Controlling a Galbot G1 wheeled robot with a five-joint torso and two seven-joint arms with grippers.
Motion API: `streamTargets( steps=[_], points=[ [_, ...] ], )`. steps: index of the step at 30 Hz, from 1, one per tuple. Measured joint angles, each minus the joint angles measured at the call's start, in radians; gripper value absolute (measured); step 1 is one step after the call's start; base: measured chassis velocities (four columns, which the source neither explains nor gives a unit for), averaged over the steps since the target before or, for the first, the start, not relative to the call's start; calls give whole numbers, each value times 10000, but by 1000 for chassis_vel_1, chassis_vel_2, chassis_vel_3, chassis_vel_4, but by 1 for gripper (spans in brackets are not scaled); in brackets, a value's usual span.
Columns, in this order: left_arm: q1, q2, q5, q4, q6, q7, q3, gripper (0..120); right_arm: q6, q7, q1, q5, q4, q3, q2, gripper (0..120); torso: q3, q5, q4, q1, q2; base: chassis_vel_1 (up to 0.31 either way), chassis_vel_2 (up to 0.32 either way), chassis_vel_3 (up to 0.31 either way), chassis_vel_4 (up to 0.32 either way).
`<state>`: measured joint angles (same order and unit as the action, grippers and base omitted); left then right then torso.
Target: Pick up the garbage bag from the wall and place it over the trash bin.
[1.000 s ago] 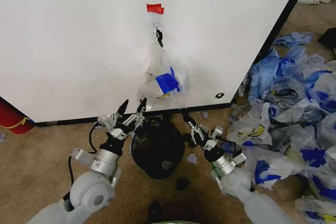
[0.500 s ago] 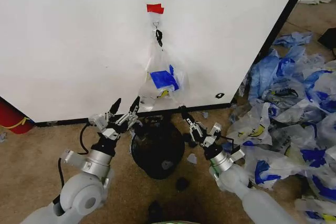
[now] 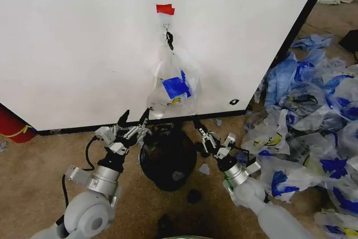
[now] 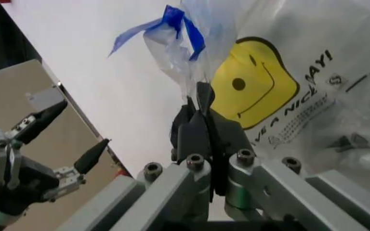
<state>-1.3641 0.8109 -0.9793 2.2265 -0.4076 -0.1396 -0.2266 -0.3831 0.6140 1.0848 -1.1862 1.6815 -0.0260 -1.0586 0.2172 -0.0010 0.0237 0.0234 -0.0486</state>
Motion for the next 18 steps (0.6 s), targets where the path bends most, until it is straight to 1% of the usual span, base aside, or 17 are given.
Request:
streamTargets(
  steps=[5,12,18],
  points=[
    [-232,1,48,162,-37,6,-245,99,-52,57,208,128,50,-36,-28,0,0,0,-1,0,0,0,0,0,0],
    [-680,5,139,437,-72,32,-630,99,-121,137,381,322,148,-20,136,0,0,0,-1,0,0,0,0,0,0],
    [-850,18,256,505,-106,46,-678,99,-185,178,540,383,258,-130,200,0,0,1,-1,0,0,0,0,0,0]
  ],
)
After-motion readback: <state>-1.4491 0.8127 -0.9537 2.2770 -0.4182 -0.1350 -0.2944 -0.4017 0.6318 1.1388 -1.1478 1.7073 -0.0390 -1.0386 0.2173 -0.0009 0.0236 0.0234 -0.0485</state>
